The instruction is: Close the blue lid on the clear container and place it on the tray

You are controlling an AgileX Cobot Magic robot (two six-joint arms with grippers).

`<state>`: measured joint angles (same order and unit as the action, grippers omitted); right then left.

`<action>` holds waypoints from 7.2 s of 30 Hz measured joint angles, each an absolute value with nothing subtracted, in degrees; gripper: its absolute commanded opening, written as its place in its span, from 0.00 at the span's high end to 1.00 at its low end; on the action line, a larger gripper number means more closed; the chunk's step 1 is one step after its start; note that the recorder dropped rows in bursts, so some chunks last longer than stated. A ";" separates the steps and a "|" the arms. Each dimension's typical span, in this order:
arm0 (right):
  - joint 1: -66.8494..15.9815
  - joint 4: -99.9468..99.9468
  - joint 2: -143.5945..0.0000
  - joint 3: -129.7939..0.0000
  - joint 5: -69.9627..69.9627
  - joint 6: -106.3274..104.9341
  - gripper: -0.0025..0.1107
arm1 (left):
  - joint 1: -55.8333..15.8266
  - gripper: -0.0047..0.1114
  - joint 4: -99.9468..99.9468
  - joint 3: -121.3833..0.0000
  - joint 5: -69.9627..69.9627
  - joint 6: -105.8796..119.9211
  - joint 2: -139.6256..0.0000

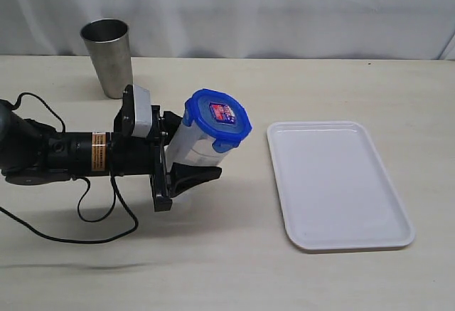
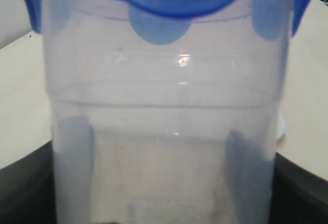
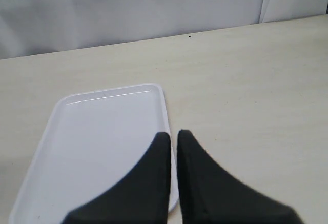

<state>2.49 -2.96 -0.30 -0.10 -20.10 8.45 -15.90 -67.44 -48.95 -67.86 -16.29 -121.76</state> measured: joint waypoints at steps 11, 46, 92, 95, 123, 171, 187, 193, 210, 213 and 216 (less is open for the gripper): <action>2.49 -2.96 -0.30 -0.10 -20.22 8.45 0.94 | -18.05 0.96 -63.18 -48.95 -67.86 -12.66 -121.76; 2.49 -2.96 -0.30 -0.10 -20.44 8.45 0.94 | -52.95 0.96 -94.48 -81.38 31.58 1.55 -121.93; 2.49 -2.96 -0.30 -0.10 -20.44 8.45 0.94 | -56.80 0.96 -84.69 -81.47 31.22 7.98 -121.93; 2.49 -2.96 -0.30 -0.10 -20.44 8.45 0.94 | -56.80 0.96 -84.69 -81.47 31.22 7.86 -121.93; 2.49 -2.18 -0.30 -0.10 -20.44 8.58 0.94 | -56.69 0.96 -84.69 -81.47 18.77 -9.24 -121.93; 2.49 -2.18 -0.30 -0.10 -20.44 8.58 0.94 | -44.68 0.96 -31.53 -102.98 -54.12 -26.72 -153.04; 2.49 -2.18 -0.30 -0.10 -20.44 8.58 0.94 | -44.68 0.45 -31.53 -102.98 -54.04 -26.86 -153.04; 2.49 -2.18 -0.30 -0.10 -20.44 8.58 0.94 | -44.68 0.22 -31.53 -102.98 -54.27 -26.86 -153.04; 2.49 -2.18 -0.30 -0.10 -20.44 8.58 0.94 | -43.09 0.23 -40.43 -103.41 -52.42 -28.34 -153.04; 2.49 -2.18 -0.30 -0.10 -20.44 8.58 0.94 | -42.46 0.23 -43.53 -103.41 -52.10 -29.67 -153.04; 2.49 -2.18 -0.30 -0.10 -20.44 8.58 0.94 | -41.92 0.23 -45.93 -103.41 -50.73 -30.22 -153.04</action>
